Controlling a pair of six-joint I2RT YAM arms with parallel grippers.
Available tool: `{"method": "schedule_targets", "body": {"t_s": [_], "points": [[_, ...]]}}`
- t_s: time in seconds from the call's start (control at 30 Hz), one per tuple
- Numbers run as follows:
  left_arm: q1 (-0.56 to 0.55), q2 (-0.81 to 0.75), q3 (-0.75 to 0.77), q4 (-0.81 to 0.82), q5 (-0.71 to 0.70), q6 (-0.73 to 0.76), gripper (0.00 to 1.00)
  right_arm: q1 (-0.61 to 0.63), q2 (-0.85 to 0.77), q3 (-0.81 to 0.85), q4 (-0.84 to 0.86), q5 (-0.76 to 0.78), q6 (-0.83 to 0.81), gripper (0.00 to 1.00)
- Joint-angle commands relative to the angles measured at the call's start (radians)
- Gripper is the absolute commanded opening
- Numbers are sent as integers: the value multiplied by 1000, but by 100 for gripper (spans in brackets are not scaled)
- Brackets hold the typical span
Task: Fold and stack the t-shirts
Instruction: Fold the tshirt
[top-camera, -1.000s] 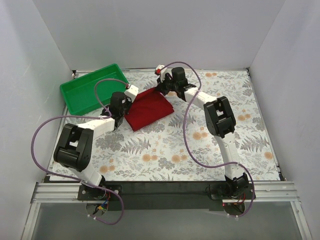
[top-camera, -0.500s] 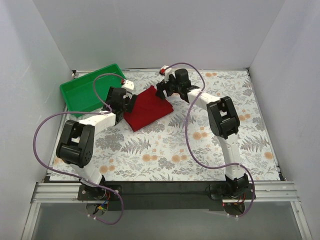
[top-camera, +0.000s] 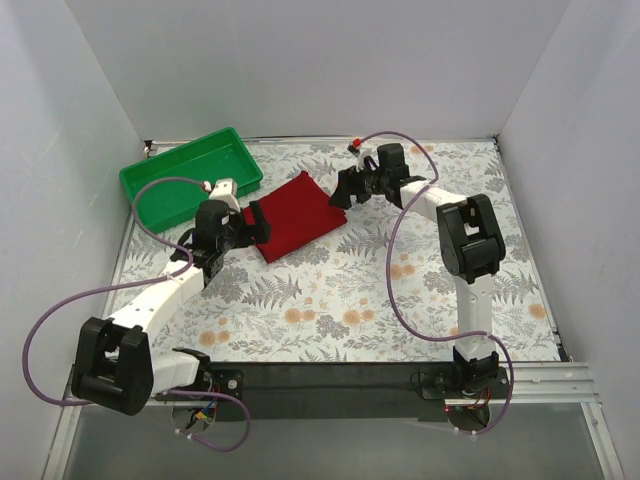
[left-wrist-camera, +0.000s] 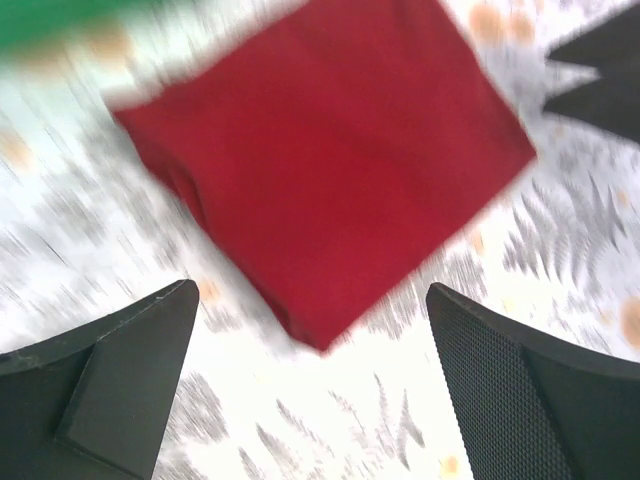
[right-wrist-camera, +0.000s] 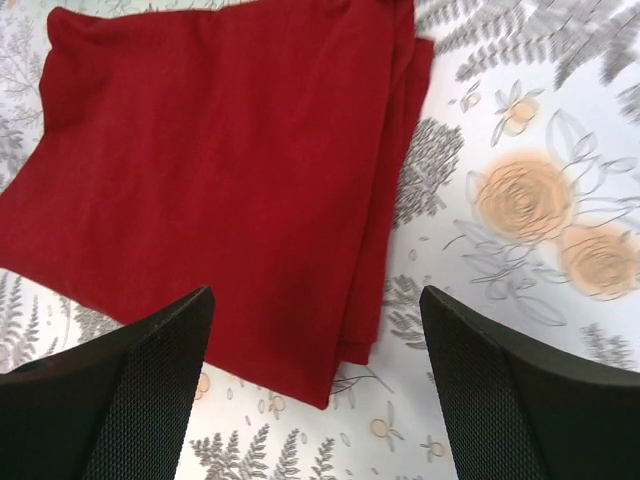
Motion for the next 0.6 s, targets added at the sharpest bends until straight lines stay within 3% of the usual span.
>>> {"method": "schedule_targets", "body": {"t_s": [0.0, 0.2, 0.37, 0.4, 0.43, 0.5, 0.57], "points": [[7, -55, -76, 8, 142, -215, 90, 2, 33, 17, -29, -58, 83, 75], [9, -116, -197, 82, 154, -341, 88, -1, 98, 42, -80, -76, 129, 72], [9, -205, -240, 83, 116, -372, 88, 7, 137, 65, -152, -110, 114, 63], [9, -215, -242, 79, 117, -375, 88, 10, 138, 68, -159, -115, 108, 59], [10, -227, -242, 68, 116, -376, 88, 10, 139, 65, -166, -118, 103, 48], [9, -233, -245, 60, 125, -378, 88, 7, 129, 59, -190, -116, 80, 41], [9, -238, -251, 62, 136, -384, 88, 5, 113, 31, -204, -116, 62, 25]]}}
